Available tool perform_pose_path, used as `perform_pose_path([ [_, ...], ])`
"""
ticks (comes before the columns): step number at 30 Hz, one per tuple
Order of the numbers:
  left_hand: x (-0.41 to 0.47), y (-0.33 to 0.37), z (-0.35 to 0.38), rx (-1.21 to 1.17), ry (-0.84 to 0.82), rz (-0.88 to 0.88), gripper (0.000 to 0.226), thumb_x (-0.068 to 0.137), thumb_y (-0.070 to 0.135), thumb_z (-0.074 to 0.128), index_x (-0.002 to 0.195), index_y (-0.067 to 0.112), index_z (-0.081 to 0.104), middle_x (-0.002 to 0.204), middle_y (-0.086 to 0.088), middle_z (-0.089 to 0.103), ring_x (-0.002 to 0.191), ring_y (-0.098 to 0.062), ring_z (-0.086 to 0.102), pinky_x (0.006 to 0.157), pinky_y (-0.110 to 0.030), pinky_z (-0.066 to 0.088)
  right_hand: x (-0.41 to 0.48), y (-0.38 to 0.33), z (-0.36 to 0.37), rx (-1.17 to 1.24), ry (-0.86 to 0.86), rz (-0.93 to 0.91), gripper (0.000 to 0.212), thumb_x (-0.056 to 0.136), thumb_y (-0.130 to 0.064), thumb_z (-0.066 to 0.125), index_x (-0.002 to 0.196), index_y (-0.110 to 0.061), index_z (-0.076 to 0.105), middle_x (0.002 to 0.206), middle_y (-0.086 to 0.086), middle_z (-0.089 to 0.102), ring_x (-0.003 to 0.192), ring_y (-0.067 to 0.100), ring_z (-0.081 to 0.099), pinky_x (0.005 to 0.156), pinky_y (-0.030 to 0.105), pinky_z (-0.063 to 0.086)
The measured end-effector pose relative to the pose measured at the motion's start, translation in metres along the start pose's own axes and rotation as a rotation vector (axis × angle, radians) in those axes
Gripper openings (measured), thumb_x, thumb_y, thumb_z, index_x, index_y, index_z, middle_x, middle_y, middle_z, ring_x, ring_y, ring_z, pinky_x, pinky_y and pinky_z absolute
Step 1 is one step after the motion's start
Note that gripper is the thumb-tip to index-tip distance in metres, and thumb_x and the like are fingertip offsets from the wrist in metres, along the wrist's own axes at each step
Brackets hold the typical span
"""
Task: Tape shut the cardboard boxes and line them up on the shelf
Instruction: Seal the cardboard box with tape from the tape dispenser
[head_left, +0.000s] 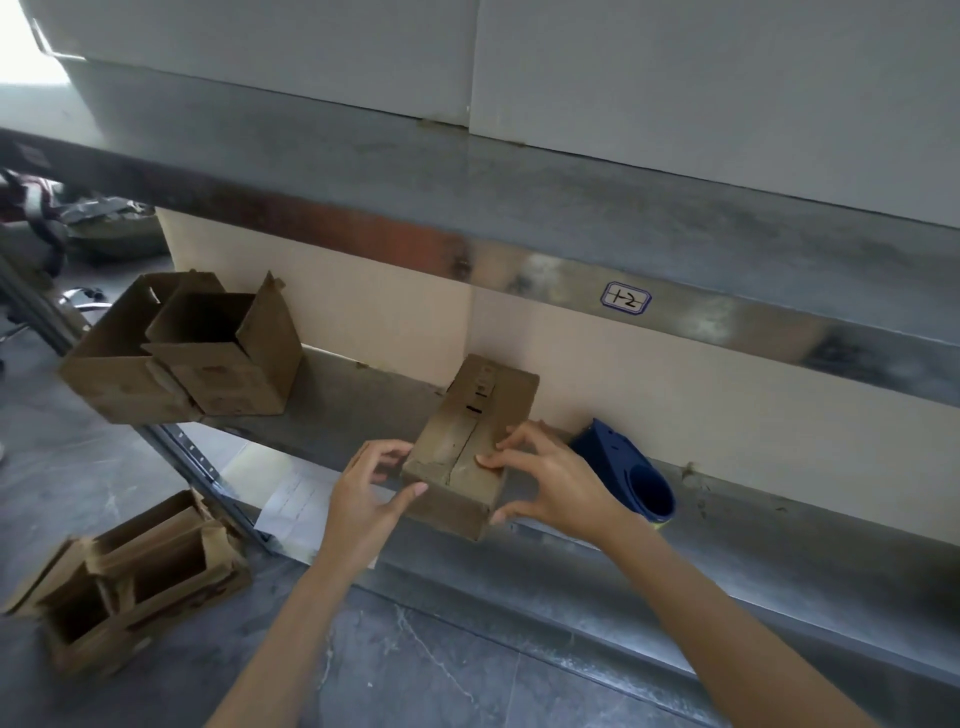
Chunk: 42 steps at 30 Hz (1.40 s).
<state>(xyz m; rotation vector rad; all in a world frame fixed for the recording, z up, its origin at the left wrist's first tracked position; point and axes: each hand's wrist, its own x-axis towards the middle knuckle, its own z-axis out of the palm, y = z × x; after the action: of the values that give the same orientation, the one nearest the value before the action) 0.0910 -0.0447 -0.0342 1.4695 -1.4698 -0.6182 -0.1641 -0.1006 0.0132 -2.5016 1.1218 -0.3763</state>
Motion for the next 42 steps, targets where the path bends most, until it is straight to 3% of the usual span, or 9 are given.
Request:
perform_pose_path([
  [7,0.002,0.004,0.0,-0.012,0.007,-0.071,0.043,0.082,0.031,0.077,0.119,0.041,0.057,0.117,0.021,0.058,0.106,-0.008,0.053,0.078,-0.019,0.049,0.011,-0.015,0.011,-0.08,0.187,-0.032,0.044,0.073,-0.046,0.079,0.112,-0.028,0.071,0.107,-0.005,0.056,0.101,0.015,0.05,0.08,0.033,0.05],
  [11,0.001,0.014,0.01,0.055,-0.039,-0.103,0.103,0.056,0.082,0.069,0.142,0.032,0.042,0.137,0.022,0.039,0.124,-0.005,0.035,0.096,-0.023,0.038,0.015,-0.021,0.024,-0.125,0.251,-0.017,0.046,0.071,-0.05,0.08,0.111,-0.029,0.068,0.107,-0.007,0.057,0.1,0.016,0.05,0.08,0.03,0.043],
  [14,-0.001,0.016,0.016,0.112,-0.046,-0.071,0.121,0.049,0.085,0.071,0.149,0.028,0.033,0.139,0.019,0.026,0.129,-0.006,0.029,0.103,-0.025,0.035,0.018,-0.017,0.021,-0.125,0.226,0.0,0.053,0.068,-0.046,0.083,0.116,-0.031,0.065,0.116,-0.006,0.056,0.108,0.017,0.05,0.087,0.033,0.044],
  [21,0.009,0.008,0.002,-0.002,-0.102,-0.074,0.107,0.056,0.07,0.079,0.146,0.033,0.034,0.145,0.02,0.03,0.134,0.003,0.034,0.108,-0.028,0.037,0.008,0.02,0.002,-0.016,0.153,0.126,0.072,0.068,-0.032,0.087,0.131,-0.032,0.051,0.139,-0.011,0.045,0.128,0.016,0.042,0.1,0.044,0.045],
  [26,0.015,0.008,-0.003,-0.002,-0.194,0.022,0.063,0.074,0.055,0.077,0.131,0.046,0.051,0.159,0.023,0.018,0.144,0.004,0.022,0.108,-0.024,0.029,0.009,0.025,0.003,-0.092,0.114,0.09,0.078,0.079,-0.038,0.078,0.147,-0.033,0.04,0.15,-0.008,0.038,0.139,0.021,0.035,0.113,0.049,0.03],
  [29,0.018,0.008,-0.002,0.022,-0.178,0.082,0.039,0.085,0.031,0.075,0.123,0.036,0.064,0.159,0.017,0.025,0.147,0.0,0.019,0.115,-0.031,0.026,0.007,0.024,0.007,-0.107,0.113,0.083,0.065,0.086,-0.04,0.071,0.145,-0.033,0.044,0.152,-0.005,0.038,0.14,0.026,0.034,0.112,0.049,0.033],
  [34,0.022,0.008,0.003,0.16,-0.165,0.202,0.038,0.092,0.013,0.066,0.129,0.021,0.062,0.151,0.013,0.043,0.149,-0.004,0.017,0.119,-0.039,0.025,0.003,0.02,0.008,-0.251,0.131,0.083,0.06,0.09,-0.053,0.058,0.146,-0.039,0.04,0.148,-0.004,0.042,0.134,0.026,0.039,0.104,0.049,0.039],
  [38,0.021,0.009,0.015,0.273,-0.175,0.226,0.048,0.1,0.032,0.053,0.148,0.027,0.044,0.154,0.016,0.037,0.149,-0.002,0.012,0.114,-0.034,0.032,0.006,0.015,0.01,-0.347,0.159,0.024,0.065,0.089,-0.059,0.053,0.148,-0.04,0.035,0.141,0.002,0.046,0.126,0.027,0.045,0.097,0.048,0.043],
  [42,0.021,0.003,0.02,0.238,-0.163,0.238,0.049,0.098,0.044,0.051,0.145,0.027,0.049,0.155,0.017,0.036,0.15,-0.007,0.014,0.11,-0.033,0.036,0.012,0.017,0.017,-0.273,0.113,-0.03,0.064,0.09,-0.056,0.054,0.148,-0.035,0.037,0.152,0.002,0.039,0.142,0.032,0.031,0.116,0.057,0.024],
])
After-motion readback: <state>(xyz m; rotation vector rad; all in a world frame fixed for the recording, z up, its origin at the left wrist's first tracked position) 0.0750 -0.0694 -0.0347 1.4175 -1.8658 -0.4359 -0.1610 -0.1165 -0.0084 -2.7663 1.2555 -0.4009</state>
